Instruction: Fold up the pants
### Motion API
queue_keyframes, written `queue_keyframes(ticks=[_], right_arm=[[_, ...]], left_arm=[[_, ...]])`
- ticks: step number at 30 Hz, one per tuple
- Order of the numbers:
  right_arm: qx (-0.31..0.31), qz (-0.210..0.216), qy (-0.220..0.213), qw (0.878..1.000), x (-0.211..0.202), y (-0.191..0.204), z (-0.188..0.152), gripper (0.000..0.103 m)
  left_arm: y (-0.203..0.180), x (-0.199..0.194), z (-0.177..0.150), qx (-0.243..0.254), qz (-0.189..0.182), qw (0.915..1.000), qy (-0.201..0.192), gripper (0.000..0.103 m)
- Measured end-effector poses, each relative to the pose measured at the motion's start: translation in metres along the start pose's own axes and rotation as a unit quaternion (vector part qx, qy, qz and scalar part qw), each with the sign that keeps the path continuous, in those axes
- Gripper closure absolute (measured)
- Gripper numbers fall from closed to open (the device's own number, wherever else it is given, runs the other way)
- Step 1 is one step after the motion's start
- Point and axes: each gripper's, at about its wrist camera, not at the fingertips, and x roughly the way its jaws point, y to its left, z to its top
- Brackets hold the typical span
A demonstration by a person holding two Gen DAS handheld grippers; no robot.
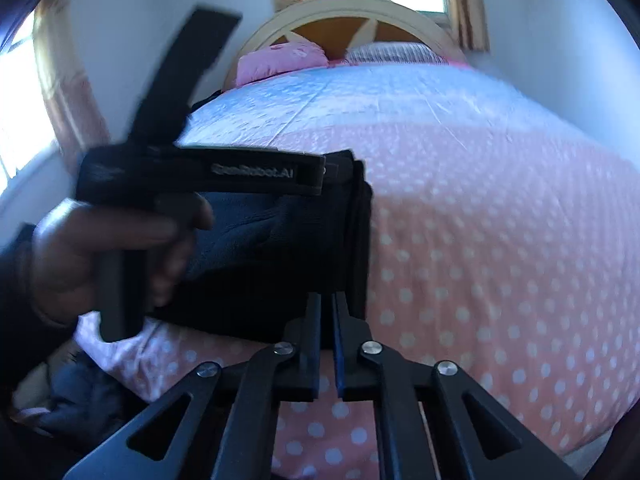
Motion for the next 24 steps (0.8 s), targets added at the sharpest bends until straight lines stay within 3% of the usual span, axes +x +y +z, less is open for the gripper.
queue_keyframes(ticks=[3, 8, 11, 14, 15, 17, 18, 19, 24], right_arm=[[0.007, -0.007, 0.013, 1.0, 0.001, -0.006, -0.005, 0.101], [0.005, -0.024, 0.022, 0.999, 0.015, -0.007, -0.01, 0.101], [0.008, -0.011, 0.016, 1.0, 0.011, -0.009, -0.01, 0.101], [0.014, 0.009, -0.004, 1.0, 0.003, -0.012, -0.013, 0.099], [0.021, 0.018, -0.01, 1.0, 0.001, -0.015, -0.014, 0.096], [0.033, 0.02, -0.019, 0.999, -0.001, -0.019, -0.015, 0.078], [0.038, 0.016, -0.028, 0.999, -0.003, -0.021, -0.014, 0.056], [0.041, 0.011, -0.035, 0.998, -0.006, -0.024, -0.014, 0.042], [0.032, -0.026, -0.102, 0.994, -0.028, -0.01, -0.006, 0.042]], left_arm=[[-0.005, 0.017, 0.002, 0.001, 0.001, 0.9997, 0.023, 0.005], [-0.005, 0.045, 0.001, -0.011, 0.002, 0.9986, 0.052, 0.004], [-0.004, 0.031, 0.003, -0.012, -0.004, 0.9993, 0.035, 0.005], [0.001, -0.008, 0.0, -0.023, -0.018, 0.9995, -0.01, 0.005], [0.004, -0.021, -0.002, -0.024, -0.023, 0.9991, -0.024, 0.005], [0.012, -0.055, -0.013, -0.02, -0.021, 0.998, -0.057, 0.005], [0.015, -0.068, -0.016, -0.018, -0.016, 0.9974, -0.068, 0.005], [0.019, -0.081, -0.022, -0.015, -0.008, 0.9966, -0.081, 0.005], [0.06, -0.133, -0.057, -0.018, 0.06, 0.9891, -0.133, 0.0]])
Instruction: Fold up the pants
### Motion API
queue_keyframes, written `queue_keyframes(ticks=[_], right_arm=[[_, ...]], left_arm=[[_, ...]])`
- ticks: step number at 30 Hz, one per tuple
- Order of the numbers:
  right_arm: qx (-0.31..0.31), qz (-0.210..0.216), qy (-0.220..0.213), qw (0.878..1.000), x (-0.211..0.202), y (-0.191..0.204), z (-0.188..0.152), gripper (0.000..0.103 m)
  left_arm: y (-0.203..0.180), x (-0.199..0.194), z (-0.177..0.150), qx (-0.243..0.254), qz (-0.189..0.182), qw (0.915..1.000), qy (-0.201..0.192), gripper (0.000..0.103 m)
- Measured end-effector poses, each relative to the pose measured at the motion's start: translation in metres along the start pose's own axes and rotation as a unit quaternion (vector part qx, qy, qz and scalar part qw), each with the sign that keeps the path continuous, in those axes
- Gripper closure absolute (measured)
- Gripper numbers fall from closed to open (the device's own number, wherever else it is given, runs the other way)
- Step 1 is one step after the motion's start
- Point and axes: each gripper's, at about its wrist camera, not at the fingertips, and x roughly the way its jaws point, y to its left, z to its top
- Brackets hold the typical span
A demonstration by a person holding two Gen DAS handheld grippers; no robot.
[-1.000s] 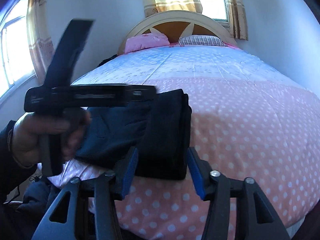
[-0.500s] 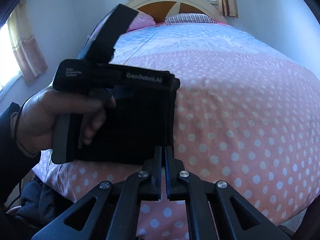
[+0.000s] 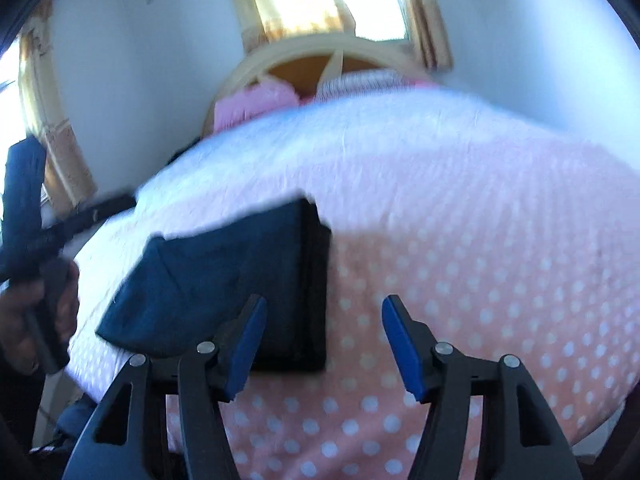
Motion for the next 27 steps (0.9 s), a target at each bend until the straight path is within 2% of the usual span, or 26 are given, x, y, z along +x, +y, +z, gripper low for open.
queue_keyframes(ticks=[2, 5, 6, 8, 10, 13, 16, 19, 22, 25, 27], right_arm=[[-0.028, 0.026, -0.022, 0.999, -0.007, 0.022, 0.008, 0.041], [-0.086, 0.083, -0.011, 0.993, 0.006, 0.061, 0.016, 0.041], [-0.091, 0.089, -0.004, 0.992, 0.014, 0.066, 0.016, 0.041], [-0.081, 0.076, 0.03, 0.993, 0.038, 0.066, 0.016, 0.041], [-0.037, 0.055, 0.103, 0.992, 0.072, 0.047, 0.009, 0.042], [-0.034, 0.081, 0.08, 0.993, 0.061, 0.04, 0.008, 0.042], [-0.018, 0.08, 0.047, 0.995, 0.043, 0.036, 0.012, 0.042], [0.008, 0.046, 0.039, 0.998, 0.04, 0.022, 0.013, 0.042], [0.055, 0.031, 0.062, 0.996, 0.049, -0.005, 0.013, 0.042], [0.083, 0.043, 0.103, 0.99, 0.064, -0.019, 0.003, 0.042], [0.089, 0.048, 0.099, 0.99, 0.064, -0.023, 0.0, 0.042]], left_arm=[[0.018, -0.009, -0.01, -0.009, 0.02, 0.9998, -0.001, 0.0], [0.041, -0.004, -0.026, -0.043, 0.042, 0.998, 0.023, 0.0], [0.047, -0.001, -0.031, -0.052, 0.049, 0.997, 0.031, 0.0], [0.062, 0.007, -0.046, -0.072, 0.07, 0.9936, 0.051, 0.0], [0.073, 0.013, -0.058, -0.088, 0.083, 0.9905, 0.065, 0.0], [0.092, 0.023, -0.075, -0.127, 0.079, 0.9851, 0.085, 0.0], [0.103, 0.031, -0.083, -0.183, 0.029, 0.978, 0.096, 0.001], [0.1, 0.031, -0.082, -0.181, 0.019, 0.9788, 0.095, 0.002], [0.09, 0.034, -0.08, -0.161, 0.023, 0.9816, 0.1, 0.008], [0.078, 0.041, -0.078, -0.129, 0.025, 0.9859, 0.104, 0.017], [0.074, 0.042, -0.078, -0.114, 0.03, 0.9875, 0.105, 0.02]])
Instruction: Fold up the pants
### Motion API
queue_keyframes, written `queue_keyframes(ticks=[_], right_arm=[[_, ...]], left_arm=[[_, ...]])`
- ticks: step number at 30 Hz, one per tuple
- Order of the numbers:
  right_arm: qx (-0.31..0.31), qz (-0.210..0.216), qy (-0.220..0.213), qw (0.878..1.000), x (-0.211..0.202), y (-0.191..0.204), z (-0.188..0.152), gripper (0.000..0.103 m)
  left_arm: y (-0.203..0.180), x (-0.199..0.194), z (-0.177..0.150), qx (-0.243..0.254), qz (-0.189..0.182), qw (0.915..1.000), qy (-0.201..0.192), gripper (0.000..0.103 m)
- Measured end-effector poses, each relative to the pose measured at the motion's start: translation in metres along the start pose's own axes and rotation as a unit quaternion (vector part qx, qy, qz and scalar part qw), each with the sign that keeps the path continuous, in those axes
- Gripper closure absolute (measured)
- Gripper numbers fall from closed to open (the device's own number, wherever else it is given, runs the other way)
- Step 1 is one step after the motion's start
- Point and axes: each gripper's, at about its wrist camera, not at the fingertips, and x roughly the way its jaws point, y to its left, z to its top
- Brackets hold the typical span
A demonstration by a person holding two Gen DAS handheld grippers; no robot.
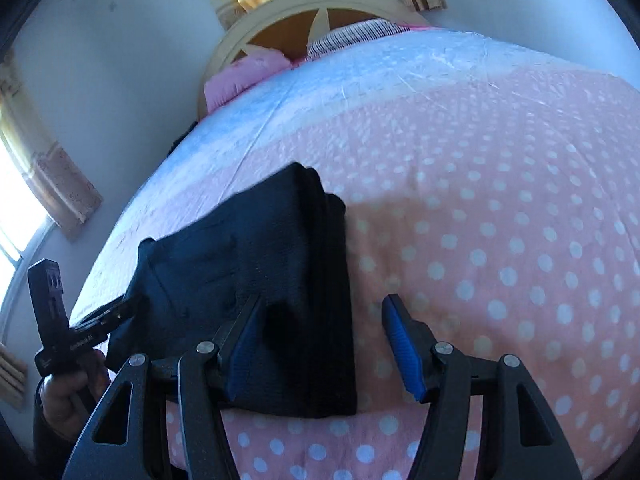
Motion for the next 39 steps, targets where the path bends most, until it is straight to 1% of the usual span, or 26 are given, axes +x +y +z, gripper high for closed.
queue_keyframes(ticks=[3, 5, 6, 7, 8, 9, 12, 14, 15, 17, 19, 20, 21, 23, 26, 30, 33, 37, 39], right_arm=[[0.012, 0.014, -0.001, 1.0, 0.0, -0.004, 0.001, 0.042], [0.009, 0.02, -0.003, 1.0, 0.006, -0.003, 0.0, 0.042], [0.008, 0.02, -0.004, 1.0, 0.006, -0.003, 0.001, 0.044], [0.009, 0.024, -0.005, 1.0, 0.008, -0.001, 0.002, 0.052], [0.012, 0.036, -0.003, 0.999, 0.01, 0.0, 0.001, 0.057], [0.015, 0.043, 0.001, 0.999, 0.012, 0.001, 0.001, 0.058], [0.018, 0.045, 0.002, 0.999, 0.012, 0.001, 0.001, 0.059], [0.025, 0.049, 0.003, 0.998, 0.012, 0.0, 0.001, 0.062], [0.023, 0.05, 0.003, 0.998, 0.012, 0.001, 0.001, 0.065], [0.012, 0.045, 0.0, 0.999, 0.01, 0.008, 0.0, 0.07], [-0.002, 0.036, -0.007, 0.999, 0.007, 0.014, -0.001, 0.074], [-0.01, 0.03, -0.01, 0.999, 0.005, 0.018, -0.002, 0.074], [-0.019, 0.024, -0.016, 0.999, 0.003, 0.022, -0.003, 0.075], [-0.03, 0.018, -0.023, 0.999, -0.002, 0.028, -0.003, 0.075], [-0.038, 0.015, -0.028, 0.999, -0.008, 0.034, -0.004, 0.076], [-0.052, 0.014, -0.032, 0.998, -0.016, 0.043, 0.0, 0.076], [-0.064, 0.016, -0.031, 0.997, -0.019, 0.051, 0.006, 0.076], [-0.066, 0.041, -0.022, 0.997, -0.016, 0.064, 0.019, 0.077], [-0.069, 0.055, -0.019, 0.996, -0.01, 0.073, 0.026, 0.077]], left_arm=[[-0.001, 0.002, 0.0, 0.006, 0.0, 1.0, 0.0, 0.022], [-0.001, 0.004, 0.001, 0.007, -0.004, 1.0, 0.001, 0.026], [-0.002, 0.003, 0.0, 0.008, -0.003, 1.0, 0.0, 0.026], [-0.002, 0.002, 0.0, 0.009, -0.003, 1.0, 0.0, 0.027], [-0.002, 0.002, -0.001, 0.009, -0.003, 1.0, -0.001, 0.028], [-0.002, 0.002, 0.0, 0.009, -0.004, 0.9999, -0.001, 0.029], [-0.002, 0.002, -0.001, 0.01, -0.007, 0.9999, -0.001, 0.031], [-0.005, 0.001, -0.002, 0.015, -0.009, 0.9998, -0.002, 0.036], [-0.005, 0.001, -0.002, 0.017, -0.009, 0.9998, -0.003, 0.038], [-0.009, -0.001, -0.002, 0.024, -0.011, 0.9996, -0.007, 0.052], [-0.011, -0.003, -0.002, 0.03, -0.007, 0.9995, -0.011, 0.059], [-0.012, -0.004, -0.002, 0.032, -0.005, 0.9994, -0.013, 0.065], [-0.012, -0.004, -0.002, 0.033, -0.005, 0.9993, -0.015, 0.069], [-0.013, -0.009, -0.001, 0.031, -0.002, 0.9993, -0.02, 0.08], [-0.013, -0.014, 0.0, 0.031, -0.001, 0.9992, -0.025, 0.083], [-0.015, -0.023, 0.002, 0.031, 0.001, 0.9989, -0.034, 0.084], [-0.013, -0.034, 0.007, 0.027, -0.004, 0.9987, -0.042, 0.085], [-0.007, -0.051, 0.013, 0.026, 0.002, 0.998, -0.058, 0.085], [-0.001, -0.06, 0.017, 0.025, 0.011, 0.9974, -0.066, 0.085]])
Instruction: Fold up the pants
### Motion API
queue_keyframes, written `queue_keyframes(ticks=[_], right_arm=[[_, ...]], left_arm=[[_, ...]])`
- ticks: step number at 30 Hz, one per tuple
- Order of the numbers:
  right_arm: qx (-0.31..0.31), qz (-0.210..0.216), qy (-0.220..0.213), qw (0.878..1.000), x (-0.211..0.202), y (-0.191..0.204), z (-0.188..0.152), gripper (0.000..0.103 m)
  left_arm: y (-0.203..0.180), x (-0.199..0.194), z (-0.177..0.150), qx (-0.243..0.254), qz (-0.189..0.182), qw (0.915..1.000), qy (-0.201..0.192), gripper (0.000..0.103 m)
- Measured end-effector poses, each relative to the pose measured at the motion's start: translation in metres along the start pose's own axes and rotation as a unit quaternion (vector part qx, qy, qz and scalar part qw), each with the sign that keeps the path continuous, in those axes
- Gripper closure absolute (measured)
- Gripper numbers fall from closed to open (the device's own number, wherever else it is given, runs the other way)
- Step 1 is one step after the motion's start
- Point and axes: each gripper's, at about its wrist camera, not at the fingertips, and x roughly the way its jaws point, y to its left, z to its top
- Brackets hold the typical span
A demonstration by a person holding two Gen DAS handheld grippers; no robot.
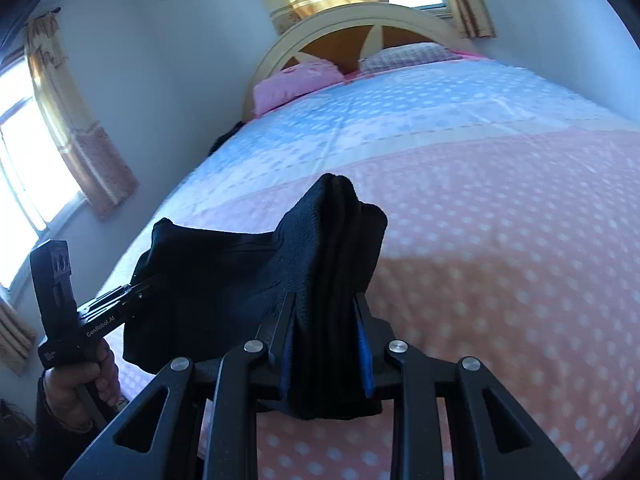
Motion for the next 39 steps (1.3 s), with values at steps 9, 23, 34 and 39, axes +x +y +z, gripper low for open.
queue_keyframes(ticks=[9, 23, 34, 39], right_arm=[[-0.034, 0.044, 0.026, 0.998, 0.051, 0.051, 0.029, 0.077], [-0.092, 0.094, 0.058, 0.99, 0.134, 0.147, 0.051, 0.077], [-0.116, 0.103, 0.08, 0.985, 0.176, 0.192, 0.055, 0.077], [-0.12, 0.103, 0.088, 0.983, 0.19, 0.201, 0.052, 0.076]], left_arm=[[0.048, -0.028, 0.009, 0.0, 0.056, 0.9983, -0.016, 0.085], [0.127, -0.061, -0.005, -0.039, 0.136, 0.9897, -0.023, 0.085], [0.166, -0.075, -0.018, -0.069, 0.161, 0.9841, -0.03, 0.085], [0.178, -0.075, -0.025, -0.08, 0.167, 0.9823, -0.029, 0.085]])
